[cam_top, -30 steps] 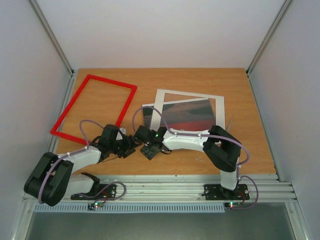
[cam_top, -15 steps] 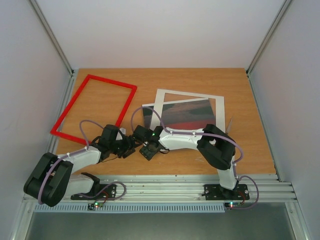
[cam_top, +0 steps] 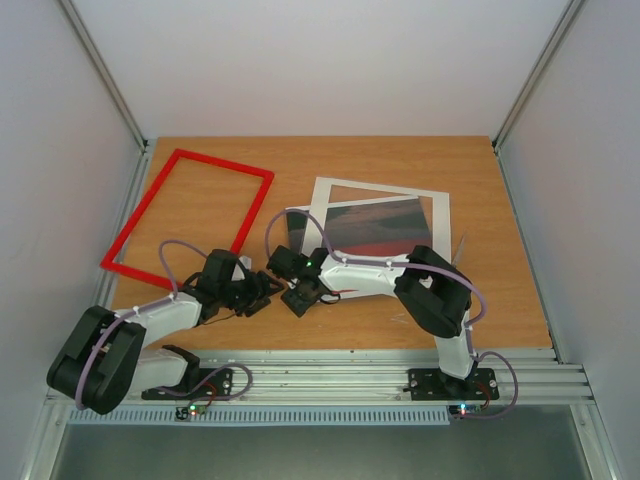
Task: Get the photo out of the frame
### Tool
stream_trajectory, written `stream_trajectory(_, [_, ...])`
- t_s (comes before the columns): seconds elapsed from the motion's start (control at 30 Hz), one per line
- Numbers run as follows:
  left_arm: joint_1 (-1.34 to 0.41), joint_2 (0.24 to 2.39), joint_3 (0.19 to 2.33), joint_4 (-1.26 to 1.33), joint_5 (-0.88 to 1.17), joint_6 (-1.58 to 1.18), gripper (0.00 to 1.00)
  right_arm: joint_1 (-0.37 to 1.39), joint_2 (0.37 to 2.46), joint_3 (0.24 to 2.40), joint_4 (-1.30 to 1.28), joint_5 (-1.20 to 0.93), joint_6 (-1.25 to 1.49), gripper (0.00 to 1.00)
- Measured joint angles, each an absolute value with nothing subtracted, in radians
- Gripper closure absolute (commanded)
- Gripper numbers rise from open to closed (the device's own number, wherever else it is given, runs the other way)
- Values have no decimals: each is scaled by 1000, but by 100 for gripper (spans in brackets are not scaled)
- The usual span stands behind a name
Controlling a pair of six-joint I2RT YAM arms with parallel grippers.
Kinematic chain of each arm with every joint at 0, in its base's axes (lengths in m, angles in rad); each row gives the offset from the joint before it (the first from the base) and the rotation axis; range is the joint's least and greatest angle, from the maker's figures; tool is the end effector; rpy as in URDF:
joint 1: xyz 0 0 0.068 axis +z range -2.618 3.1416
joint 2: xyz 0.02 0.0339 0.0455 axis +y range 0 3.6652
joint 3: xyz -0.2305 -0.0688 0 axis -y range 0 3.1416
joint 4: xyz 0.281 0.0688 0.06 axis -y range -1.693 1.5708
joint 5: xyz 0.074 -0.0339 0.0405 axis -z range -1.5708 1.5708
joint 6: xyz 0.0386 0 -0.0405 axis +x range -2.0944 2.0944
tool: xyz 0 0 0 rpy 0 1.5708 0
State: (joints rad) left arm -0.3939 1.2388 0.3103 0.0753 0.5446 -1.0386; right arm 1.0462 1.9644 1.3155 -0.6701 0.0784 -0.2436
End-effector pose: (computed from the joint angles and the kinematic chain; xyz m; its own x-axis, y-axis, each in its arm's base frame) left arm 0.2062 -0.1074 0.0617 -0.9070 -0.4212 0.0027 -0.2733 0.5836 -0.7647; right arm 0.2012 0.3417 0.0954 -0.2650 -0.9380 -0.2235 -0.9449 0.2988 -0.1337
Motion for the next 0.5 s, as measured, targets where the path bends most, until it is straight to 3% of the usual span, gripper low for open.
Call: stream_trajectory(0.5, [-394,1235,310,70,545,-1039,36,1034,1962,1322,-685,91,-244,47])
